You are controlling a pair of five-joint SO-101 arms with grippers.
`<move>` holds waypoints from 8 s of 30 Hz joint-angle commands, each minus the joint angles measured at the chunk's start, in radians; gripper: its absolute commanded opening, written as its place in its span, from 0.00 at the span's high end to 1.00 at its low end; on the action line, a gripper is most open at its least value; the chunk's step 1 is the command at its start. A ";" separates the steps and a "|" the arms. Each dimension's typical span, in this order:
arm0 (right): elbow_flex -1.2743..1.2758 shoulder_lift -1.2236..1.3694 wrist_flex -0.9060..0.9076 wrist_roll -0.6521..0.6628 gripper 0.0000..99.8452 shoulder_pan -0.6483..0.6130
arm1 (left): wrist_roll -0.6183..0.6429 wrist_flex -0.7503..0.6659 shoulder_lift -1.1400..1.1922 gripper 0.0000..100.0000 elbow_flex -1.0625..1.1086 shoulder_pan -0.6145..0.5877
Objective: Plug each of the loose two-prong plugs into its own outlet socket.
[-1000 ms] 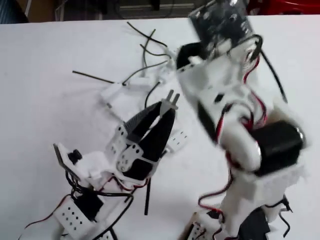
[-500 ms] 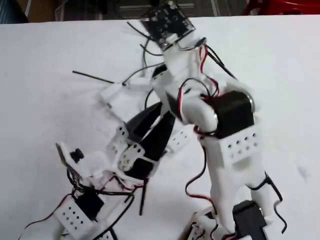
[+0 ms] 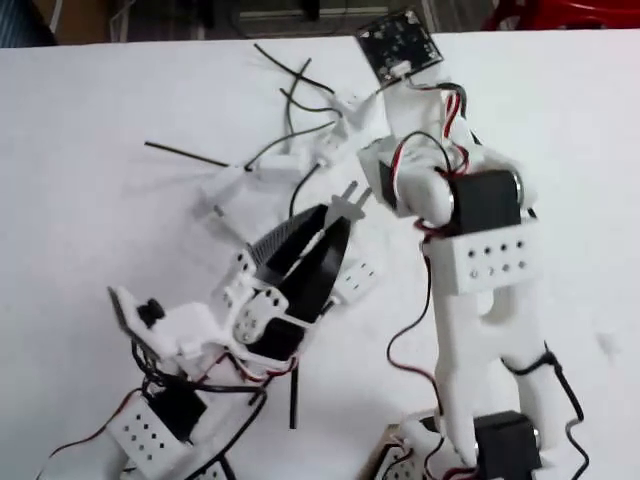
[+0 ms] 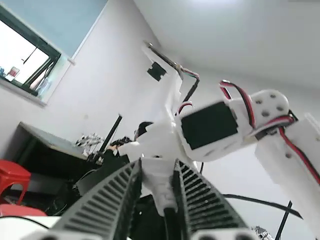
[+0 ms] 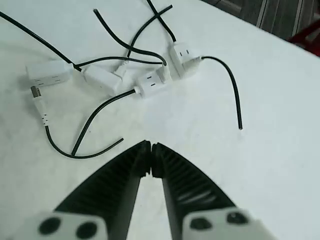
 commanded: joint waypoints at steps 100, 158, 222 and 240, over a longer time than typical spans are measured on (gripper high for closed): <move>1.145 -0.134 -0.656 0.486 0.98 1.043 | -0.169 2.259 2.284 0.98 -2.630 -0.073; 1.146 -0.134 -0.616 0.488 0.98 1.053 | -0.244 2.260 2.399 0.98 -2.536 0.013; 1.178 -0.134 -0.616 0.488 0.98 1.044 | -0.425 2.148 2.143 0.74 -2.160 -0.082; 1.178 -0.134 -0.621 0.488 0.98 1.047 | -0.400 2.143 2.181 0.91 -2.140 -0.018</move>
